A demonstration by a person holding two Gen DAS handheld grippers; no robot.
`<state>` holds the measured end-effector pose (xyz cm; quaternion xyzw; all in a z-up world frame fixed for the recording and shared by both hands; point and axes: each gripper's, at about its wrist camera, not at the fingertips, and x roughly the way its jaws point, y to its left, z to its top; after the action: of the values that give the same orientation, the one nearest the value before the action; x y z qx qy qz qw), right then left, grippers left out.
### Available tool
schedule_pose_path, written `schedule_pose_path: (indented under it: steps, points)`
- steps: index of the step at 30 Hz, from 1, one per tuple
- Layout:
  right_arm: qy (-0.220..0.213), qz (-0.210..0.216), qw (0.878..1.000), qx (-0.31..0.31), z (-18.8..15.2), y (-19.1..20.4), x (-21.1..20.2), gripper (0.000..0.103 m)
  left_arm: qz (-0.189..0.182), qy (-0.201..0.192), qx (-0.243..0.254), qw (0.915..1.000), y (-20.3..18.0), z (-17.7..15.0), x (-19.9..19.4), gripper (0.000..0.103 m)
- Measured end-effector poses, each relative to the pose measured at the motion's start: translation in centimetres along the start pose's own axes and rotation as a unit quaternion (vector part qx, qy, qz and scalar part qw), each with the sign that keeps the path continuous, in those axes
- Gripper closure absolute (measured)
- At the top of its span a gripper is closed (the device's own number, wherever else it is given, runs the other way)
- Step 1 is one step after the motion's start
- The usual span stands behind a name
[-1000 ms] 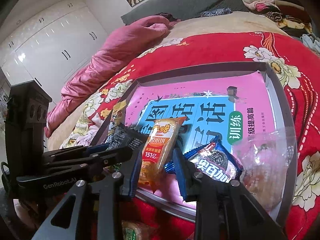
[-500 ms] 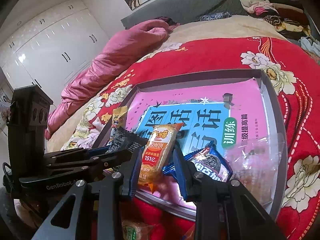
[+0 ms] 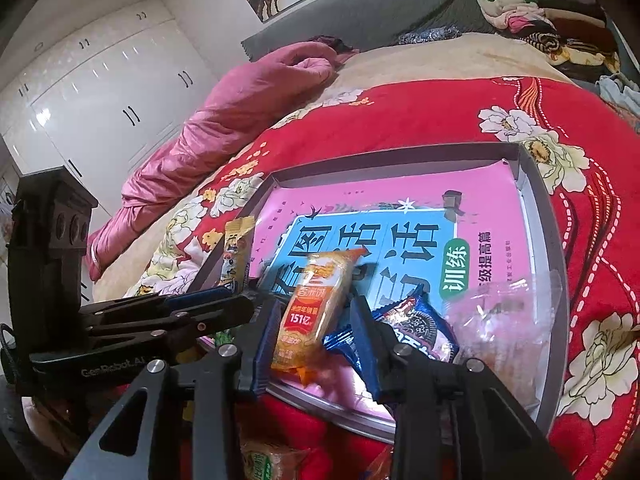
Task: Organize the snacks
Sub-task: 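Lower the black snack bag into the tray with the left tool while the right releases the rice-cracker pack, then move both open tools back out of the tray toward the loose snacks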
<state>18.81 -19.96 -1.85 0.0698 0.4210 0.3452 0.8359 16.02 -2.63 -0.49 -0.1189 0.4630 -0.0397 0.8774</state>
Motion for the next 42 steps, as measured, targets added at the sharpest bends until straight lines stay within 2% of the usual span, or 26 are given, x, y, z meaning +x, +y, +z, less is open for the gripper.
schedule_pose_path:
  steps: [5,7,12,15,19,22,26,30,36,42]
  points:
    - [-0.008,0.000,1.000,-0.005,0.1,0.2,-0.3,0.058,-0.004,-0.003,0.002,1.0000,-0.3,0.1,-0.5,0.067]
    - [-0.012,0.001,1.000,-0.006,0.1,0.3,-0.6,0.058,-0.006,-0.005,0.002,1.0000,-0.3,0.1,-0.7,0.061]
    - [-0.021,-0.001,1.000,-0.006,0.2,0.3,-1.1,0.049,-0.005,-0.008,0.000,1.0000,-0.5,0.3,-1.4,0.056]
    - [-0.024,-0.002,1.000,-0.002,0.3,0.1,-1.4,0.048,-0.007,-0.012,0.004,0.9999,-0.8,0.4,-1.9,0.050]
    - [-0.029,-0.005,1.000,-0.002,0.3,0.0,-1.8,0.048,-0.007,-0.014,0.012,0.9998,-1.2,0.4,-2.5,0.048]
    - [-0.035,-0.004,0.999,-0.004,0.4,0.0,-2.1,0.048,-0.009,-0.016,0.014,0.9997,-1.3,0.4,-2.9,0.040]
    - [-0.046,-0.006,0.999,0.002,0.5,-0.2,-2.7,0.039,-0.011,-0.021,0.014,0.9996,-1.3,0.4,-3.6,0.038]
    - [-0.054,-0.004,0.998,0.014,0.7,-0.7,-3.2,0.034,-0.017,-0.035,0.007,0.9992,-1.0,0.6,-4.7,0.032]
    - [-0.076,0.007,0.996,0.039,0.9,-1.7,-4.3,0.026,-0.018,-0.051,0.000,0.9985,-0.5,1.0,-6.2,0.029]
    - [-0.103,0.008,0.994,0.035,1.1,-1.6,-5.7,0.022,-0.011,-0.054,-0.008,0.9985,0.8,0.6,-7.2,0.028]
